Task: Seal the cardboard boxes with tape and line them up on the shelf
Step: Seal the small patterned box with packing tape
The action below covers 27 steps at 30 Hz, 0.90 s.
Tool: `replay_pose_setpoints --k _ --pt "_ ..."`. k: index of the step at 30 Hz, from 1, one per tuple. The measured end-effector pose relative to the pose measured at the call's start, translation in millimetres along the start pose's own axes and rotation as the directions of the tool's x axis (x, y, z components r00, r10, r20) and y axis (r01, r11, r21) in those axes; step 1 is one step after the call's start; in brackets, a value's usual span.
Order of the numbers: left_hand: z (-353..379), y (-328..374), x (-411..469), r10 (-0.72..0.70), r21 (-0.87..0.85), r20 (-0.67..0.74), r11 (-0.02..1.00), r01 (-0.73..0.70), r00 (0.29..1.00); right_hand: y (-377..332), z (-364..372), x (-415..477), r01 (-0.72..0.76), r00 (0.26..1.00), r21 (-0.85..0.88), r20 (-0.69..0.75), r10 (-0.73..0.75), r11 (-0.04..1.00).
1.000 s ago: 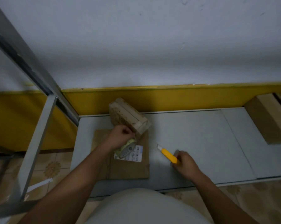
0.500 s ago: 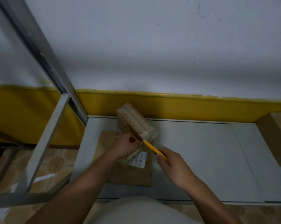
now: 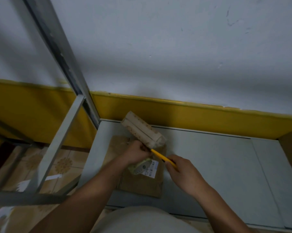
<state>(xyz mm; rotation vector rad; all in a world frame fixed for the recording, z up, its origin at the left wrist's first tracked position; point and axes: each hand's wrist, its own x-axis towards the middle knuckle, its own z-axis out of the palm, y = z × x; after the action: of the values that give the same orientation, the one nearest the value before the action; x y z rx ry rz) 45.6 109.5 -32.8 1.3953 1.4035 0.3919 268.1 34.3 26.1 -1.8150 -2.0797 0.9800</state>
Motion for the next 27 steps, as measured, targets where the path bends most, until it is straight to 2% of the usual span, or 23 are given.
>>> replay_pose_setpoints --k 2,5,8,10,13,21,27 --pt "-2.3 1.9 2.0 0.005 0.015 0.0 1.0 -0.005 1.0 -4.9 -5.0 -5.1 0.072 0.997 0.104 -0.036 -0.068 0.992" --pt "-3.7 8.3 4.7 -0.001 0.073 -0.006 0.997 0.001 1.0 -22.9 -19.4 -3.3 0.176 0.974 0.257 -0.186 -0.13 0.95" --pt "-0.9 17.3 8.3 0.03 0.092 -0.001 0.995 -0.029 1.0 -37.2 -25.5 30.8 0.204 0.949 0.125 -0.268 -0.165 0.971" --pt "2.3 24.5 9.7 0.042 0.104 0.015 0.994 -0.043 0.999 -35.5 -21.0 60.2 0.181 0.954 -0.018 -0.239 -0.18 0.983" --pt "8.3 29.2 13.3 0.048 0.097 0.033 0.994 -0.051 0.998 -22.3 -15.0 87.8 0.093 0.974 -0.141 -0.193 -0.12 0.986" --pt "16.0 26.8 9.4 0.023 -0.158 0.037 0.987 -0.017 0.999 5.6 -25.9 96.4 0.01 0.982 -0.1 -0.187 -0.029 0.995" --pt "6.5 17.0 6.8 -0.005 -0.101 -0.033 0.995 0.002 0.999 3.3 -20.2 97.0 0.063 0.978 -0.085 -0.195 -0.078 0.994"
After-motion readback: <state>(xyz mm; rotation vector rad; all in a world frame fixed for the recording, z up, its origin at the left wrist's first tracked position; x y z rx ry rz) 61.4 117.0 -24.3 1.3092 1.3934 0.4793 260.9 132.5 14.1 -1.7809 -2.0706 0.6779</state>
